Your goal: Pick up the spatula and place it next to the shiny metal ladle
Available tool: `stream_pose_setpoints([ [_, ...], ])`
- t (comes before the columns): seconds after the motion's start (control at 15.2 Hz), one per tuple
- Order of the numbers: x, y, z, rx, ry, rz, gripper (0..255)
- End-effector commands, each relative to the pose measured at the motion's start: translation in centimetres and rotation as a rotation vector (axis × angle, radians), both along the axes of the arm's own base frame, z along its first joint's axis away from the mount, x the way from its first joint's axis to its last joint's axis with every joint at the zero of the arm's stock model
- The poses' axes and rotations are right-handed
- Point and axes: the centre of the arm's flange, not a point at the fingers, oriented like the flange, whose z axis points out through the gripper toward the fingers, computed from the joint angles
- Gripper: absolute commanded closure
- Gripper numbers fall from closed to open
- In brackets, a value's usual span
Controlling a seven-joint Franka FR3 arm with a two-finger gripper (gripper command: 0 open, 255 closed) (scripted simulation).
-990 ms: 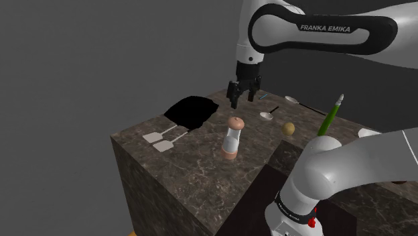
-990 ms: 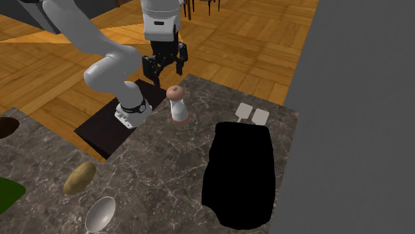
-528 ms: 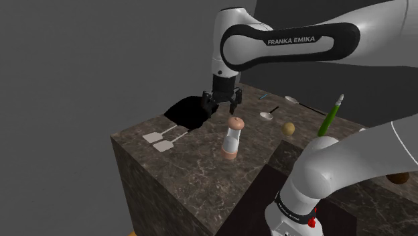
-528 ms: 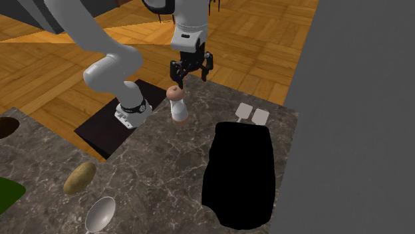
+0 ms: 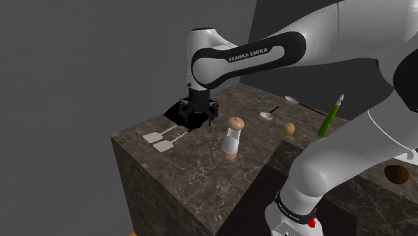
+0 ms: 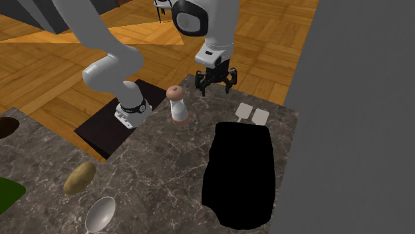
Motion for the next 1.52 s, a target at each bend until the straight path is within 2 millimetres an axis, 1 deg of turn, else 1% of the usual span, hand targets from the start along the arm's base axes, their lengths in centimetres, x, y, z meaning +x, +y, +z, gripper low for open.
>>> stream_pose_setpoints([
  [0.0, 2.3, 1.0, -1.2, 0.005, -0.013, -0.094, 0],
  [0.26, 6.6, 2.1, -3.7, 0.009, -0.036, -0.269, 0],
  [0.46, 10.0, 2.4, -5.4, 0.011, -0.054, -0.4, 0],
  [0.66, 13.4, 2.3, -7.1, 0.014, -0.071, -0.53, 0],
  [0.92, 17.7, 1.5, -9.3, 0.018, -0.093, -0.698, 0],
  [1.45, 17.9, 1.3, -13.2, 0.018, -0.093, -0.698, 0],
])
